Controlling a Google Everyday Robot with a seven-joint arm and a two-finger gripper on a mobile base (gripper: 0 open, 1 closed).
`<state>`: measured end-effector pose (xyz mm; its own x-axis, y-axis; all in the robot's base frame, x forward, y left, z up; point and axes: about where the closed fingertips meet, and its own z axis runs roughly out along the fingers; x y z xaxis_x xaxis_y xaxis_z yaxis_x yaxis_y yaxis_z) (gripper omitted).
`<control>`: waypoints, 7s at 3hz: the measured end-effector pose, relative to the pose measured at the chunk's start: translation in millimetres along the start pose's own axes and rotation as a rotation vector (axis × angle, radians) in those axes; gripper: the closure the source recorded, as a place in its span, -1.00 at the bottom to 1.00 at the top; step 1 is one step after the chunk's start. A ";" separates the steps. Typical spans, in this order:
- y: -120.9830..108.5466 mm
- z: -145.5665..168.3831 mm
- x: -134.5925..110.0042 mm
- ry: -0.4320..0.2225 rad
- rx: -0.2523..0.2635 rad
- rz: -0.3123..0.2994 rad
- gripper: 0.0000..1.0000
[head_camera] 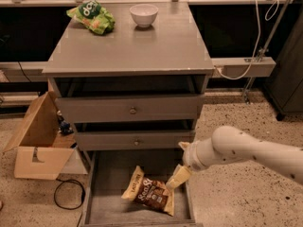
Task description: Pick brown chip bag from bottom drawer and place on counter
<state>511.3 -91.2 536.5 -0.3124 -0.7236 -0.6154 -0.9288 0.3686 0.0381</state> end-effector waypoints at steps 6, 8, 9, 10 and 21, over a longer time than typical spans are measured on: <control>-23.0 339.8 126.1 -0.007 -0.080 -0.045 -0.96; -32.1 370.5 127.6 -0.112 -0.095 0.016 -0.05; -38.8 336.0 108.1 -0.239 -0.039 0.006 0.41; -21.8 264.1 66.5 -0.389 0.006 -0.082 0.88; -124.2 -251.1 -163.8 -0.284 0.611 -0.409 1.00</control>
Offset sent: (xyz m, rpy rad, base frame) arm 0.0230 0.0124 -0.2568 0.0288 -0.0037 0.0238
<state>627.9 -165.0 830.2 0.1701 -0.7248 -0.6676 -0.6591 0.4199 -0.6239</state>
